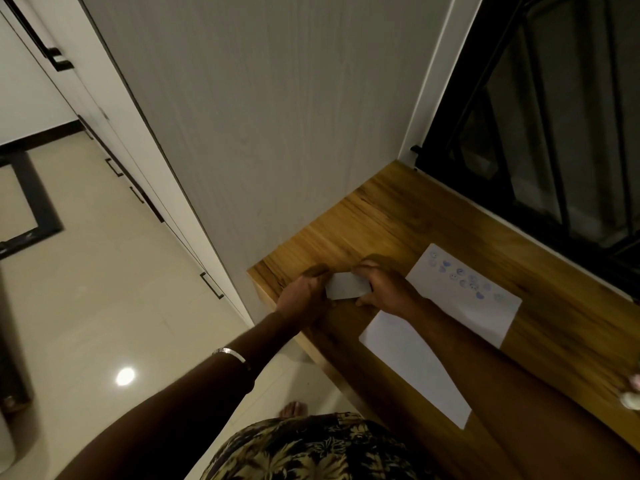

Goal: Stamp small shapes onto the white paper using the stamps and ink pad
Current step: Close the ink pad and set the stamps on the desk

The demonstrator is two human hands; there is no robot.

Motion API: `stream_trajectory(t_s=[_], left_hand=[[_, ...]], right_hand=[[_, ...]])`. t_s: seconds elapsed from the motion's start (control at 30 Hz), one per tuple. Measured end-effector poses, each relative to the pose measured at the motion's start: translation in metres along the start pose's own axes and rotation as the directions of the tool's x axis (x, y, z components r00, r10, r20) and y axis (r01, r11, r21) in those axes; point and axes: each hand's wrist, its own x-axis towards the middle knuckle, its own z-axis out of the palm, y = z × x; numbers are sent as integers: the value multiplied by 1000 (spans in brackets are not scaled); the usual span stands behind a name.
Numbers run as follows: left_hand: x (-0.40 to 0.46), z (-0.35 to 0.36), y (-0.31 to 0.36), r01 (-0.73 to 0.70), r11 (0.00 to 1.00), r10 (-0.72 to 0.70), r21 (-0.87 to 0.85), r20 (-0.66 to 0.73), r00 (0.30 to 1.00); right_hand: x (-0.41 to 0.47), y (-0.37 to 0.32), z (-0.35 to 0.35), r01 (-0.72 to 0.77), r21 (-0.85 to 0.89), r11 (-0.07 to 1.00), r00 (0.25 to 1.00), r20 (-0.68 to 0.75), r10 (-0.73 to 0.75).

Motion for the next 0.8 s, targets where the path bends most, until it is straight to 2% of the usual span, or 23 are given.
stream_trajectory(t_s=[0.33,0.47,0.8], left_hand=[[7,-5,2,117,988,-115,-98,32,993],[11,-5,5,153,988,-152,-30,31,988],[16,-8,14,96,989,-107,115,93,990]], right_hand=[[3,1,-4,6,-25,1000,1000,-6,-7],[5,3,-5,21,-19,1000,1000,-6,-21],[2,6,1,47,-27,999,997,-55,-49]])
